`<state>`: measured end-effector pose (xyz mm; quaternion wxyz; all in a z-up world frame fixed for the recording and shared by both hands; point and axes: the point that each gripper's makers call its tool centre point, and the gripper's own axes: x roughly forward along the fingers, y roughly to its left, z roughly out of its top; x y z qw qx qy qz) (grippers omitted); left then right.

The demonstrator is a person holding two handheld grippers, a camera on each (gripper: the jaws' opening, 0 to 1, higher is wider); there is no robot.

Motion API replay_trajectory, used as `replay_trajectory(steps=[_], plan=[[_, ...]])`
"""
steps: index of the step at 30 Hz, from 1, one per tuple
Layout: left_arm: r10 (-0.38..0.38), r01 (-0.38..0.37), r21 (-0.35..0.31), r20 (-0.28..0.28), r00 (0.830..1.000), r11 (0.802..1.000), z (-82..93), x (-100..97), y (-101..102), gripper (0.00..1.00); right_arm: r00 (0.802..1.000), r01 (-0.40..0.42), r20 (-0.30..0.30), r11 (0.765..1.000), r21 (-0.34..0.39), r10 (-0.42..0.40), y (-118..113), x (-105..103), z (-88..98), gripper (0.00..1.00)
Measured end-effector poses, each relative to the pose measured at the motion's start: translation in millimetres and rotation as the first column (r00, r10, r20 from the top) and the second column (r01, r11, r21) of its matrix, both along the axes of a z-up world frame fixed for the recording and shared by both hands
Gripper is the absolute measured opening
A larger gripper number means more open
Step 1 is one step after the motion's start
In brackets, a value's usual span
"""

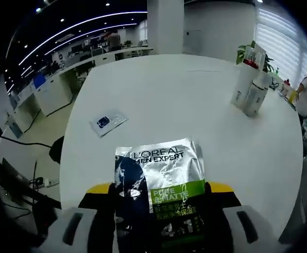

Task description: Arrange the skincare products in the storage area until every visible bottle or jar stands upright without overlapping.

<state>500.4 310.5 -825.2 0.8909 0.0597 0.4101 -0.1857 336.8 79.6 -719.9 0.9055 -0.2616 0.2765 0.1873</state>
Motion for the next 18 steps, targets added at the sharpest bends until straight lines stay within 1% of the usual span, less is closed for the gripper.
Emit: replay_trajectory(steps=[1, 2, 3, 4, 8, 11, 13, 15, 18], plan=[[-0.011, 0.011, 0.003, -0.001, 1.000, 1.000, 0.7, -1.4, 0, 0.66, 1.000, 0.002, -0.002, 1.000, -0.002, -0.002, 0, 0, -0.3, 0.34], [-0.034, 0.034, 0.000, 0.001, 0.999, 0.999, 0.2, -4.6, -2, 0.61, 1.000, 0.001, -0.002, 1.000, -0.001, -0.001, 0, 0, -0.3, 0.34], [-0.041, 0.040, 0.016, 0.010, 0.999, 0.999, -0.3, -4.6, -2, 0.60, 1.000, 0.001, -0.001, 1.000, -0.001, -0.001, 0, 0, -0.3, 0.34], [-0.026, 0.026, 0.001, 0.004, 1.000, 1.000, -3.1, -4.1, -2, 0.59, 1.000, 0.000, -0.001, 1.000, -0.002, -0.001, 0, 0, -0.2, 0.34], [-0.026, 0.026, -0.005, 0.008, 1.000, 1.000, -10.3, 1.9, -2, 0.55, 1.000, -0.004, -0.005, 1.000, 0.001, 0.004, 1, -1, -0.7, 0.34], [-0.040, 0.040, -0.012, 0.010, 0.999, 0.999, -11.9, 3.4, -4, 0.46, 1.000, -0.009, -0.010, 1.000, -0.002, 0.009, 1, -1, -1.7, 0.34], [-0.040, 0.041, -0.017, 0.008, 0.999, 0.999, -12.5, 3.6, -6, 0.42, 1.000, -0.011, -0.017, 1.000, -0.008, 0.010, 1, -1, -3.0, 0.34], [-0.049, 0.049, -0.023, 0.012, 0.999, 0.999, -9.2, 1.1, -10, 0.38, 1.000, -0.012, -0.019, 1.000, -0.009, 0.012, 1, -2, -3.4, 0.34], [-0.045, 0.045, -0.031, 0.010, 0.999, 0.999, -7.1, 2.0, -8, 0.34, 1.000, -0.014, -0.023, 1.000, -0.014, 0.014, 1, -2, -4.2, 0.33]])
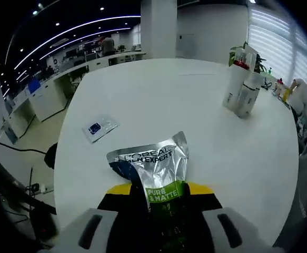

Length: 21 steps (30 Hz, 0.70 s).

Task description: Arrange the skincare products in the storage area until every visible bottle or jar stands upright without overlapping.

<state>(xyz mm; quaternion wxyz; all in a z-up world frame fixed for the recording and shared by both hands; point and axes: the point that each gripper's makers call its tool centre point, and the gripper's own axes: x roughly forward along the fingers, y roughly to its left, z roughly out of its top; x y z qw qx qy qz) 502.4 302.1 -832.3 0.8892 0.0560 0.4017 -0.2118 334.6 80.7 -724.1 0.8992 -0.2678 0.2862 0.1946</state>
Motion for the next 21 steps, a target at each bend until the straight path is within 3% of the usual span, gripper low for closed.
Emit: replay_trajectory(steps=[13, 14, 18, 21], plan=[[-0.008, 0.007, -0.040, -0.039, 0.999, 0.999, 3.1, 4.3, 4, 0.16, 1.000, 0.001, -0.002, 1.000, -0.016, -0.001, -2, 0, -1.2, 0.32], [-0.017, 0.014, -0.063, -0.046, 0.999, 0.998, 5.3, 3.4, 0, 0.13, 1.000, 0.002, -0.003, 1.000, -0.016, -0.002, -2, 0, -1.3, 0.32], [0.067, -0.083, -0.156, -0.107, 0.992, 0.984, 11.0, -0.5, -1, 0.09, 1.000, 0.004, -0.002, 1.000, -0.019, -0.004, -2, 0, -1.3, 0.32], [0.060, -0.077, -0.163, -0.105, 0.993, 0.984, 13.6, 0.8, 1, 0.06, 1.000, 0.005, -0.004, 1.000, -0.022, -0.005, -3, -1, -1.6, 0.32]])
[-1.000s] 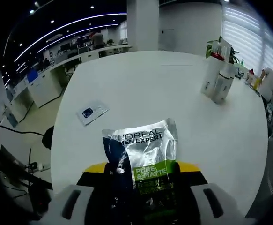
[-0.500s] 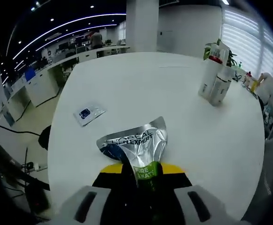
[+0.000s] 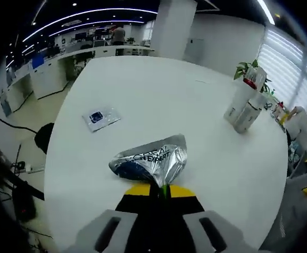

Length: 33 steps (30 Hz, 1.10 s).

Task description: Arrange the skincare products in the storage area until every visible bottle or jar stands upright without overlapping.

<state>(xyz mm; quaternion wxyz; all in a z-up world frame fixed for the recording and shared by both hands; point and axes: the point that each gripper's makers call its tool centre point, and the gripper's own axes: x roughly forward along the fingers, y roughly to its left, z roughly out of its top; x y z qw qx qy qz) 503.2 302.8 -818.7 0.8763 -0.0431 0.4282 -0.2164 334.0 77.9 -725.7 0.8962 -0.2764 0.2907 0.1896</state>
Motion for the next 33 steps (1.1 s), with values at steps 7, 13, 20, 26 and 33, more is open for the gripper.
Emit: replay_trajectory(steps=[7, 13, 20, 26, 33], plan=[[-0.012, 0.012, -0.046, 0.004, 1.000, 0.999, 7.1, 2.6, -5, 0.03, 1.000, -0.002, -0.004, 1.000, 0.004, 0.002, 1, 0, -0.7, 0.32], [0.012, -0.008, -0.109, 0.033, 0.999, 0.994, 26.3, 8.2, -13, 0.02, 1.000, 0.003, -0.004, 1.000, 0.019, -0.003, 2, 0, -0.6, 0.32], [0.011, 0.010, -0.209, 0.100, 0.995, 0.978, 63.3, 9.4, -32, 0.02, 1.000, 0.017, 0.007, 0.998, 0.058, -0.017, 3, 2, 3.5, 0.34], [-0.011, 0.062, -0.312, 0.163, 0.987, 0.948, 100.6, -3.1, -51, 0.02, 0.999, 0.024, 0.035, 0.993, 0.115, -0.029, 6, 4, 13.4, 0.37], [-0.062, 0.142, -0.416, 0.202, 0.977, 0.898, 139.7, -25.7, -79, 0.03, 0.996, 0.024, 0.083, 0.983, 0.182, -0.039, 9, 6, 28.6, 0.39]])
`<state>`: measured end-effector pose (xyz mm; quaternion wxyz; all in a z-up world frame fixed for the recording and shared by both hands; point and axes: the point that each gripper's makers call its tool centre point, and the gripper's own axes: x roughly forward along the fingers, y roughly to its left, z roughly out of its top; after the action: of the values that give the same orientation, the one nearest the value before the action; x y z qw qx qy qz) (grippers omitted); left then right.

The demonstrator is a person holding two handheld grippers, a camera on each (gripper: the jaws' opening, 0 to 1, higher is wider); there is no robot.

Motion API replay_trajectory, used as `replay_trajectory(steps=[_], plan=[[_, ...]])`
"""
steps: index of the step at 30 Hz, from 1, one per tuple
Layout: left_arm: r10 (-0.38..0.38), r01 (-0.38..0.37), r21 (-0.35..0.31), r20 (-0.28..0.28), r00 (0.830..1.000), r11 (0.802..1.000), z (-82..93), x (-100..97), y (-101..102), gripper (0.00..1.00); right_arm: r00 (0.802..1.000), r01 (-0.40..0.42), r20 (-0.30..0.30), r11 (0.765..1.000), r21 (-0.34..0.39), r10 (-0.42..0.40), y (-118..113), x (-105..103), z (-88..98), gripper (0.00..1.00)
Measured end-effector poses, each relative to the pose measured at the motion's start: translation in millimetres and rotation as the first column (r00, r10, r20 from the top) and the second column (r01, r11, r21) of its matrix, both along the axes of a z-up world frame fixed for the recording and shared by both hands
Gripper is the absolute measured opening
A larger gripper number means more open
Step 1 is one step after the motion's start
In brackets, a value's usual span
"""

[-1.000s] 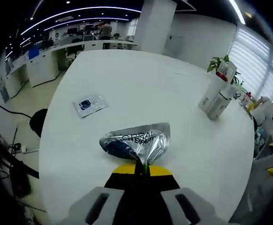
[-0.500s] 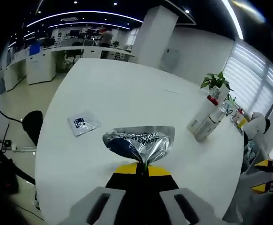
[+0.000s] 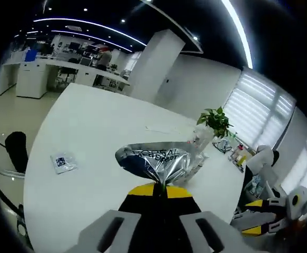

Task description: Arrange the skincare products in the storage area until every visible bottle or jar stands upright without overlapping.

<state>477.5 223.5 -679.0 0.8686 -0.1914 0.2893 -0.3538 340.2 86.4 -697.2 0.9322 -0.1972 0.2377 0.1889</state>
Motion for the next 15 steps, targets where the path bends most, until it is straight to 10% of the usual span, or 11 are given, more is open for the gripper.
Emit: replay_trajectory(steps=[9, 15], plan=[[-0.104, 0.105, -0.121, 0.011, 0.994, 0.987, 37.8, -29.8, -50, 0.03, 0.993, 0.071, 0.081, 0.973, 0.218, -0.091, -10, 6, 38.7, 0.51], [-0.134, 0.134, -0.156, 0.009, 0.991, 0.979, 45.4, -37.5, -71, 0.03, 0.987, 0.053, 0.112, 0.890, 0.453, -0.115, -5, 4, 67.8, 0.61]])
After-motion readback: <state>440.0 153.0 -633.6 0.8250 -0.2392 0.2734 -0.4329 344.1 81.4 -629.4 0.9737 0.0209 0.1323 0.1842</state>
